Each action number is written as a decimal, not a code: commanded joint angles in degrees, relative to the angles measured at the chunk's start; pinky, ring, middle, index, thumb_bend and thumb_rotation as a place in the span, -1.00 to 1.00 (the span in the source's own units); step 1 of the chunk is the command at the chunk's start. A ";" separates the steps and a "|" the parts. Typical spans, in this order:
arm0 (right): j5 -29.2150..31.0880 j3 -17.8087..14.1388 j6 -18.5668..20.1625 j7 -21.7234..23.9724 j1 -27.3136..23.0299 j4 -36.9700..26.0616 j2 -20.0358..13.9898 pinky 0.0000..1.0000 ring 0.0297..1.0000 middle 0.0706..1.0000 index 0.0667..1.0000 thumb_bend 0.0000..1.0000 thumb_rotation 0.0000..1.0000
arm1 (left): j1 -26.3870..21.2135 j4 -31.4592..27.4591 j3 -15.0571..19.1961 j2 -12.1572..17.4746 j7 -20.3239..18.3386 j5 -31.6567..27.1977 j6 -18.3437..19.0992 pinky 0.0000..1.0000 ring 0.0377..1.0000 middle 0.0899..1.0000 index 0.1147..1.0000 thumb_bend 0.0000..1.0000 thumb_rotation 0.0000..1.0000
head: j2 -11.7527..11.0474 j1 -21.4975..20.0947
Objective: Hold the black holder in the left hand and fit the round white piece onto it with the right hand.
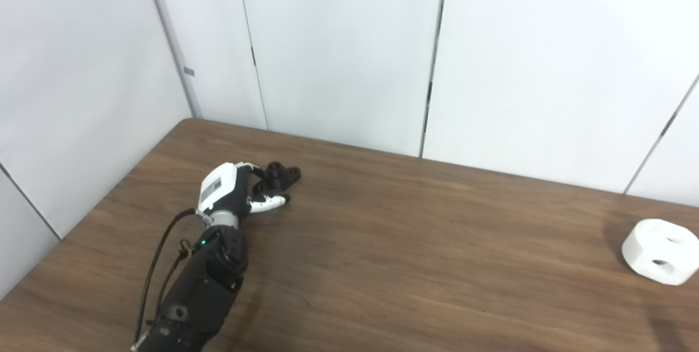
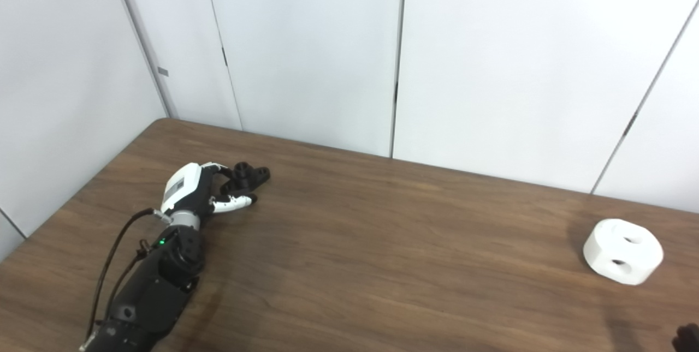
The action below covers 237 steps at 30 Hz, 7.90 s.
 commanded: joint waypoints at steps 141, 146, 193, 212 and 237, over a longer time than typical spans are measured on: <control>-9.63 5.14 10.46 -5.24 2.86 -9.98 7.29 1.00 0.93 0.88 0.97 0.28 0.96 | 28.81 -32.15 -23.14 -12.07 -14.53 13.18 -22.06 0.77 0.74 0.60 -0.15 0.02 -0.91 | 13.82 -19.78; -7.69 4.74 9.46 -5.01 2.41 -8.92 7.14 1.00 0.94 0.89 0.97 0.28 0.93 | 29.13 -31.72 -21.88 -12.56 -13.65 12.56 -22.93 0.74 0.74 0.60 -0.15 0.02 -0.91 | 13.33 -20.46; -18.76 -0.99 33.98 -6.10 -20.04 -16.28 -11.95 0.85 0.92 0.89 0.88 0.32 0.67 | 27.31 -24.42 -20.59 -11.27 -11.12 11.16 -28.41 0.46 0.64 0.52 -0.16 0.03 -0.92 | 6.25 -30.06; -33.13 10.17 44.52 2.29 -38.63 -2.40 -21.98 0.85 1.00 1.00 0.83 0.93 -0.13 | 27.44 -25.19 -21.29 -12.09 -12.01 11.61 -27.34 0.46 0.64 0.53 -0.16 0.03 -0.92 | 5.94 -29.22; -46.84 18.63 47.48 21.98 -50.08 5.21 -26.51 0.99 1.00 1.00 0.81 1.00 -0.38 | 27.70 -25.90 -21.34 -12.76 -12.21 12.23 -26.74 0.47 0.65 0.53 -0.16 0.03 -0.92 | 6.05 -28.61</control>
